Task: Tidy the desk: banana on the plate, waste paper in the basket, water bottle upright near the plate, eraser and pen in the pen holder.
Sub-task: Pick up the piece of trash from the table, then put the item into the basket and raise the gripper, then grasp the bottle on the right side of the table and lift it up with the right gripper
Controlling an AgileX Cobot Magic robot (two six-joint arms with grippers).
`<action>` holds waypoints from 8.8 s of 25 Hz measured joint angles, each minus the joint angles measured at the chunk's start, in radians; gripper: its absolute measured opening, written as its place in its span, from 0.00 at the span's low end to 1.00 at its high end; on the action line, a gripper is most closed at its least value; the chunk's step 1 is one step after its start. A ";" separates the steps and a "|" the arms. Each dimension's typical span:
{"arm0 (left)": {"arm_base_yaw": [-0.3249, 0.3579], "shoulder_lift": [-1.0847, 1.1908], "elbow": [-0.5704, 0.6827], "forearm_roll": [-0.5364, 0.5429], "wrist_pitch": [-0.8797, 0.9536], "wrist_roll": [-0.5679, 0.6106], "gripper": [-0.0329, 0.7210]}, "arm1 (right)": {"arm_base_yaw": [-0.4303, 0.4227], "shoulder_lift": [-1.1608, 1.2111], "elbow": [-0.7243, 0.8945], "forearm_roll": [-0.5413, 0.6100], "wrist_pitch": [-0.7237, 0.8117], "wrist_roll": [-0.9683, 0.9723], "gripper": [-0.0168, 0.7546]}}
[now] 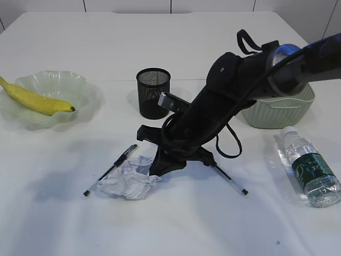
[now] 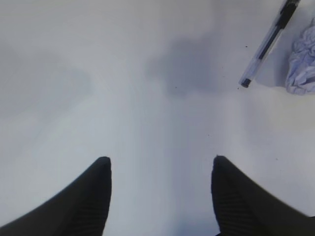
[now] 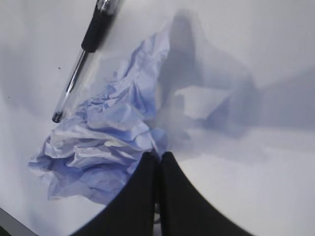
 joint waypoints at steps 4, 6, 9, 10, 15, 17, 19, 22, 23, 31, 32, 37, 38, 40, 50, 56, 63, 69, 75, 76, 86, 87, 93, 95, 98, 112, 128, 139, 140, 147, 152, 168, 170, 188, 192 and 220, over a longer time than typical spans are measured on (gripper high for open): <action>0.000 0.000 0.000 0.000 0.000 0.000 0.64 | 0.000 -0.006 0.000 -0.034 0.008 0.000 0.01; 0.000 0.000 0.000 0.000 0.000 0.000 0.64 | 0.000 -0.018 0.000 -0.052 0.011 0.000 0.01; 0.000 0.000 0.000 0.000 0.000 0.000 0.64 | 0.000 -0.042 0.000 -0.083 0.017 0.000 0.01; 0.000 0.000 0.000 0.002 0.000 0.000 0.64 | 0.000 -0.052 0.000 -0.092 0.022 0.000 0.01; 0.000 0.000 0.000 0.002 0.004 0.000 0.63 | 0.000 -0.102 0.000 -0.164 0.033 0.000 0.01; 0.000 0.000 0.000 0.002 0.004 0.000 0.63 | 0.000 -0.124 0.000 -0.206 0.036 0.000 0.01; 0.000 0.000 0.000 0.002 0.006 0.000 0.63 | -0.004 -0.145 0.000 -0.234 0.040 -0.005 0.01; 0.000 0.000 0.000 0.002 0.008 0.000 0.63 | -0.022 -0.169 0.000 -0.278 0.052 -0.014 0.01; 0.000 0.000 0.000 0.002 0.008 0.000 0.62 | -0.033 -0.175 0.000 -0.285 0.055 -0.016 0.01; 0.000 0.000 0.000 0.002 0.011 0.000 0.61 | -0.189 -0.224 0.000 -0.311 0.072 -0.017 0.01; 0.000 0.000 0.000 0.002 0.011 0.000 0.61 | -0.208 -0.232 0.000 -0.316 0.072 -0.017 0.01; 0.000 0.000 0.000 0.002 0.011 0.000 0.61 | -0.310 -0.283 0.000 -0.344 0.076 -0.017 0.01; 0.000 0.000 0.000 0.002 0.011 0.000 0.60 | -0.325 -0.291 0.000 -0.349 0.076 -0.019 0.01; 0.000 0.000 0.000 0.002 0.011 0.000 0.60 | -0.359 -0.310 -0.005 -0.354 0.069 -0.019 0.01; 0.000 0.000 0.000 -0.015 0.011 0.000 0.60 | -0.444 -0.320 -0.103 -0.438 -0.028 -0.019 0.01; 0.000 0.000 0.000 -0.018 0.004 0.000 0.60 | -0.449 -0.320 -0.115 -0.609 -0.136 0.066 0.01; 0.000 0.000 0.000 -0.018 -0.017 0.000 0.60 | -0.449 -0.266 -0.154 -0.814 -0.169 0.209 0.01; 0.000 0.000 0.000 -0.018 -0.036 0.000 0.60 | -0.449 -0.196 -0.189 -0.862 -0.183 0.256 0.01; 0.000 0.000 0.000 -0.018 -0.046 0.000 0.60 | -0.449 -0.120 -0.202 -0.896 -0.193 0.268 0.01; 0.000 0.000 0.000 -0.018 -0.048 0.000 0.60 | -0.449 -0.109 -0.202 -0.903 -0.195 0.274 0.01; 0.000 0.000 0.000 -0.038 -0.055 0.000 0.60 | -0.450 -0.050 -0.204 -0.914 -0.217 0.284 0.01; 0.000 0.000 0.000 -0.039 -0.055 0.000 0.60 | -0.450 -0.048 -0.204 -0.914 -0.217 0.285 0.01; 0.000 0.000 0.000 -0.040 -0.057 0.000 0.60 | -0.450 -0.048 -0.209 -0.916 -0.217 0.295 0.11; 0.000 0.000 0.000 -0.040 -0.057 0.000 0.60 | -0.450 -0.048 -0.209 -0.916 -0.217 0.305 0.20; 0.000 0.000 0.000 -0.040 -0.058 0.000 0.60 | -0.450 -0.048 -0.209 -0.917 -0.213 0.324 0.35; 0.000 0.000 0.000 -0.043 -0.058 0.000 0.60 | -0.451 -0.132 -0.312 -0.911 0.099 0.239 0.47; 0.000 0.000 0.000 0.001 -0.003 0.000 0.60 | -0.451 -0.294 -0.254 -0.736 0.400 -0.010 0.47; 0.000 0.000 0.000 0.007 0.016 0.002 0.59 | -0.451 -0.397 0.012 -0.730 0.390 -0.018 0.47; 0.000 0.000 0.000 0.007 0.016 0.002 0.59 | -0.451 -0.397 0.013 -0.730 0.378 -0.018 0.47; 0.000 0.000 0.000 0.007 0.000 0.002 0.59 | -0.451 -0.350 0.014 -0.734 0.316 -0.018 0.55; 0.000 0.000 0.000 0.007 -0.007 0.002 0.59 | -0.451 -0.293 0.014 -0.734 0.275 -0.018 0.67; 0.000 0.000 0.000 0.007 -0.037 0.002 0.58 | -0.451 -0.154 0.014 -0.777 0.170 -0.018 0.78; 0.000 0.000 0.000 0.007 -0.042 0.002 0.58 | -0.451 -0.142 0.014 -0.779 0.161 -0.018 0.78; 0.000 0.000 0.000 -0.008 -0.062 0.004 0.57 | -0.451 -0.042 0.011 -0.781 0.108 -0.018 0.78; 0.000 0.000 0.000 -0.010 -0.064 0.004 0.57 | -0.451 -0.042 0.008 -0.781 0.107 -0.018 0.78; 0.000 0.000 0.000 -0.010 -0.066 0.004 0.57 | -0.451 -0.195 0.008 -0.706 0.240 -0.019 0.55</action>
